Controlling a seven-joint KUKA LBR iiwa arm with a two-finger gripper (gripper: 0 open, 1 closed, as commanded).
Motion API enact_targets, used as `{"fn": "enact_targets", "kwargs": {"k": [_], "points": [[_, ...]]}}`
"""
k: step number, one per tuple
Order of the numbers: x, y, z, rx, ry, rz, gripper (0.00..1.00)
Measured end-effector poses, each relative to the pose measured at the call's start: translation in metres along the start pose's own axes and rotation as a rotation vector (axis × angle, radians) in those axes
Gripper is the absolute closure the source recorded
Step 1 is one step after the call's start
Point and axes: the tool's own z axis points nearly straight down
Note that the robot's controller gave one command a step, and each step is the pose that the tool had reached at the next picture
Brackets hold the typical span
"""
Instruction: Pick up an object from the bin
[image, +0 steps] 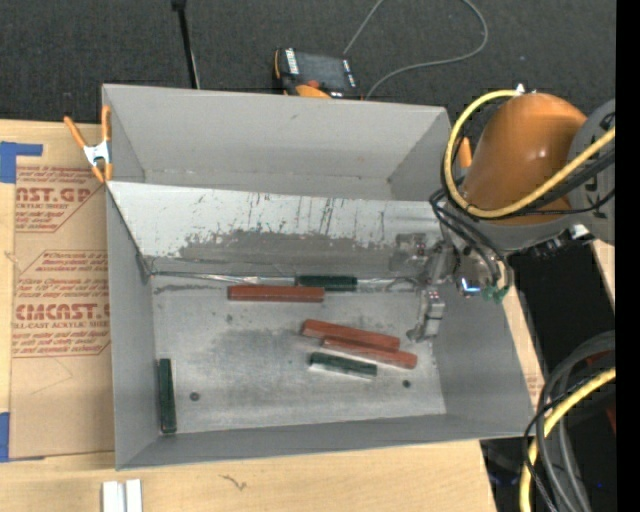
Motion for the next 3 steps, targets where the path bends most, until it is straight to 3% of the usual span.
{"fn": "enact_targets", "kwargs": {"k": [1, 2, 3], "points": [[0.028, 0.051, 0.146, -0.003, 0.007, -0.298, 0.00], [0.026, 0.050, 0.143, -0.001, 0.001, -0.296, 1.00], [0.053, 0.046, 0.000, 0.000, -0.005, -0.427, 1.00]]}}
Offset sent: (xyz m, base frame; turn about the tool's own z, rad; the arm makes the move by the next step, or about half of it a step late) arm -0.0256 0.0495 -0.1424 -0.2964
